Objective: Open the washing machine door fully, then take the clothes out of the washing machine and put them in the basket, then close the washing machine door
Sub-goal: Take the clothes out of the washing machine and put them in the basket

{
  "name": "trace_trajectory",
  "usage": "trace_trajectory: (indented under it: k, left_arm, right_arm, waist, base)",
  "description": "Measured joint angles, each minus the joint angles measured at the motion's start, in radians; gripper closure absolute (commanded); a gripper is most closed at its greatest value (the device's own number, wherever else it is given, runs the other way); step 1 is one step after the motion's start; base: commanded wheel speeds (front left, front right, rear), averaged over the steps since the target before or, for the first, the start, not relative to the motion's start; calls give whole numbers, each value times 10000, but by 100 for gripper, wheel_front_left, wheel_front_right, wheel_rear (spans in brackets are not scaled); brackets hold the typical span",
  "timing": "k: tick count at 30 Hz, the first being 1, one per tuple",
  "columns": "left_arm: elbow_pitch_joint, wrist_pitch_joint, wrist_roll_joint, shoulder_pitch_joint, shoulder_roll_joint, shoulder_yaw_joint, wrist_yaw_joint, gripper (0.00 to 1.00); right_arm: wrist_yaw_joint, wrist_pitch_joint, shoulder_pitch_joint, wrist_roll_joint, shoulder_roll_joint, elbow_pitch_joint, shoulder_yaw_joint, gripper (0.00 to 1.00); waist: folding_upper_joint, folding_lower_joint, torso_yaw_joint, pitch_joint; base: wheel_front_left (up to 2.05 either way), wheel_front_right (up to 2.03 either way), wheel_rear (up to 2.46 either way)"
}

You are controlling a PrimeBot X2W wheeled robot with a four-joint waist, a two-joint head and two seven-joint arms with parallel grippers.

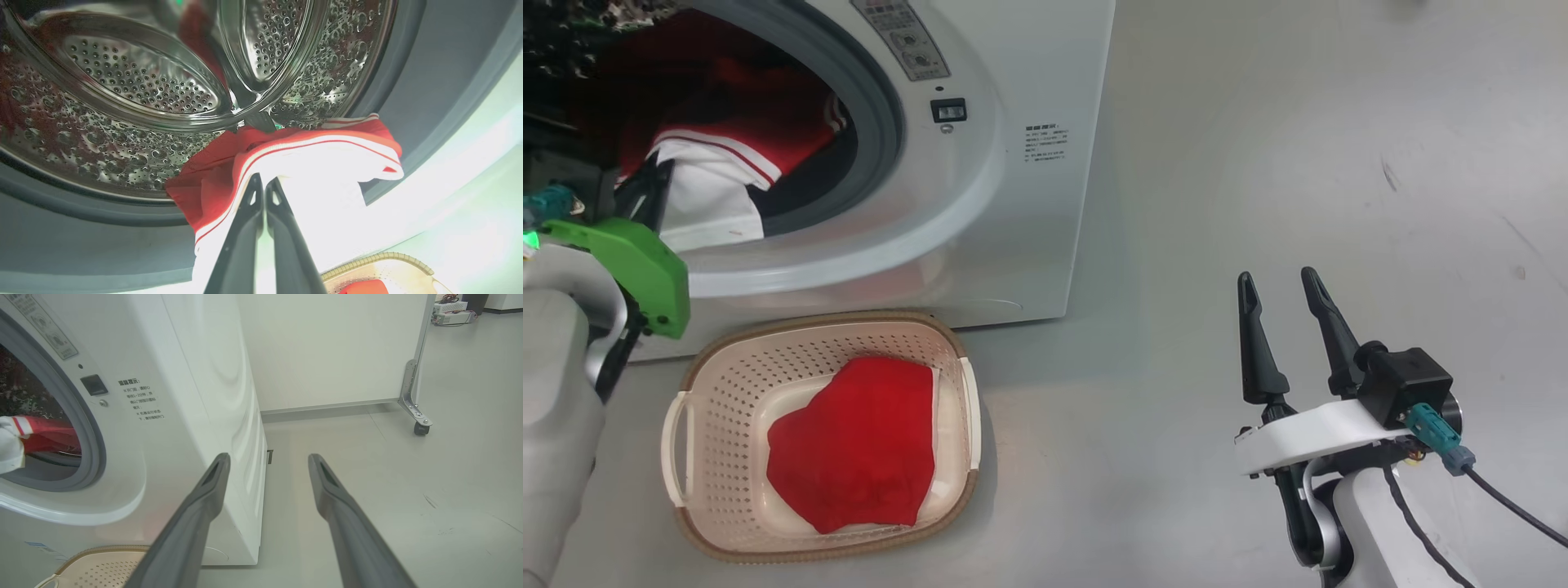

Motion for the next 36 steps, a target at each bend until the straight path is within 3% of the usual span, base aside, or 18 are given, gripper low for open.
trace_trajectory:
  k: [9,25,36]
  left_arm:
    - [-130,-1005,-104,895,-161,-125,2,100]
    - [-805,-1275,-249,2516,-217,-107,19,100]
    - [-3344,-1279,-242,3311,-192,1160,299,100]
  right_arm:
    - [15,0,486,-79,2,157,-291,0]
    - [334,0,1174,-94,12,268,-600,0]
    - [510,0,1540,-96,23,280,-840,0]
  waist:
    - [0,0,480,-796]
    - [0,0,1095,-1877]
    - [0,0,1285,-2345]
  base:
    - [0,0,0]
    - [0,0,0]
    - [0,0,0]
